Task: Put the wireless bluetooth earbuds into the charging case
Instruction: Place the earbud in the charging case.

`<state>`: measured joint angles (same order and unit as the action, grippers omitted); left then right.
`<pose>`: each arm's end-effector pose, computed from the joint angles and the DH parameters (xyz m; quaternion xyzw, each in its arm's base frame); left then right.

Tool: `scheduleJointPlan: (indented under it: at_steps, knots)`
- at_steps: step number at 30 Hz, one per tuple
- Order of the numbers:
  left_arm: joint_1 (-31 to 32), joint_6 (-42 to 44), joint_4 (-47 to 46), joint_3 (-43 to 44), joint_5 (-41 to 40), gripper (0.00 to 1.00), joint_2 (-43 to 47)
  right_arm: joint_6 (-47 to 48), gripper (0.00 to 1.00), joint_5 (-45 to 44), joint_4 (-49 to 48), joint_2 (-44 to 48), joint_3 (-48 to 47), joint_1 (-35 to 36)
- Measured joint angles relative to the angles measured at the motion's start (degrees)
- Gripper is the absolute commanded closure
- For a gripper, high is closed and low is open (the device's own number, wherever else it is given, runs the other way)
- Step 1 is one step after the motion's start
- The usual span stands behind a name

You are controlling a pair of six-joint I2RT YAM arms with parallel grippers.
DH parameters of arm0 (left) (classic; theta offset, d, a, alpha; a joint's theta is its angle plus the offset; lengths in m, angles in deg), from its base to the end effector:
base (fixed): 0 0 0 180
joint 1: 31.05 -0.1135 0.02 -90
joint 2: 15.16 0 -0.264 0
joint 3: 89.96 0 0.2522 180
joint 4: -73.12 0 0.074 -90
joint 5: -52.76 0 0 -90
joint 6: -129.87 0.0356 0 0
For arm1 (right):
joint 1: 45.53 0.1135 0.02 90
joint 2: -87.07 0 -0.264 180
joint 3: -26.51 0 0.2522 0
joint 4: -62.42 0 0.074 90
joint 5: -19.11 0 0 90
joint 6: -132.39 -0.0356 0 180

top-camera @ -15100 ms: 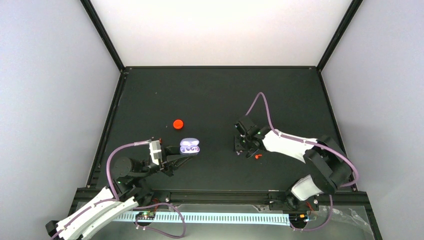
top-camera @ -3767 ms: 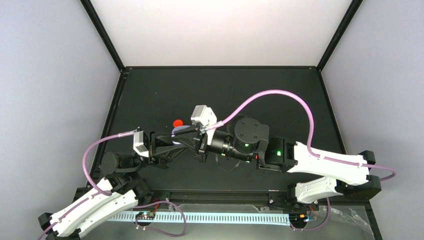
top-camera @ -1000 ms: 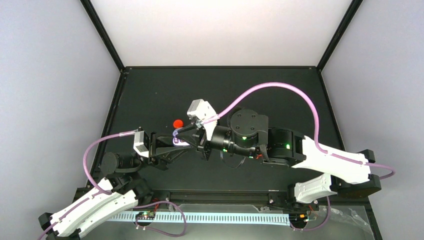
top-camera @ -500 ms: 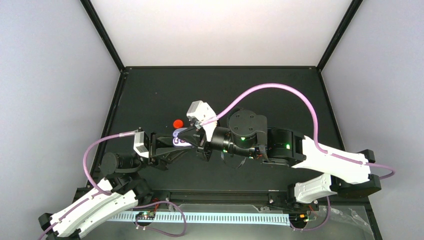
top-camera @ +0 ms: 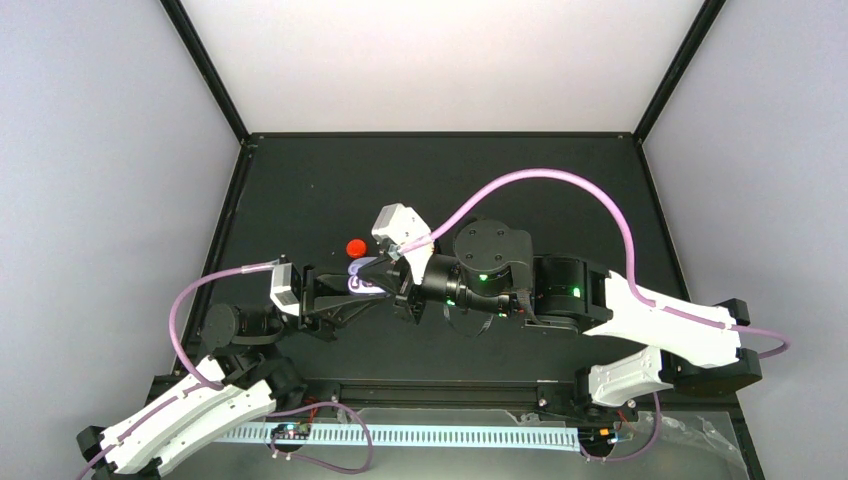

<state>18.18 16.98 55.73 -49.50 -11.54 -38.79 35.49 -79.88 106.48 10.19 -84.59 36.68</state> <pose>0.0583 -0.0913 0.3520 0.2953 0.3993 -0.5913 0.6354 0.0429 0.2729 0.4938 -0.4260 0.6347 0.4076 0.4995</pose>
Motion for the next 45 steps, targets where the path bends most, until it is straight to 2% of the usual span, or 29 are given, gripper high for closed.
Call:
scheduleJointPlan:
  at_steps: [21,34,36,38,43,45]
  knots:
    - [0.0,0.26,0.24,0.09,0.33,0.98,-0.37,-0.66,0.98,1.18,1.66,-0.35,-1.11,0.0]
    - [0.0,0.28,-0.2,0.07,0.28,0.98,0.33,-3.5,0.88,1.38,-1.09,1.22,-0.39,0.0]
    - [0.0,0.33,-0.2,0.07,0.28,0.99,0.85,-3.48,0.84,0.33,-0.83,2.21,0.0,0.0]
    - [0.0,0.35,-0.2,0.07,0.26,0.99,1.31,-3.43,0.75,-1.03,-0.46,3.56,1.01,0.0]
    - [0.0,0.39,-0.17,0.07,0.26,0.98,1.53,-2.78,0.4,-4.28,-0.11,6.4,3.72,0.0]
    - [0.0,0.42,-0.2,0.07,0.26,0.98,1.53,-2.82,0.3,-5.16,-0.11,6.75,4.28,0.0]
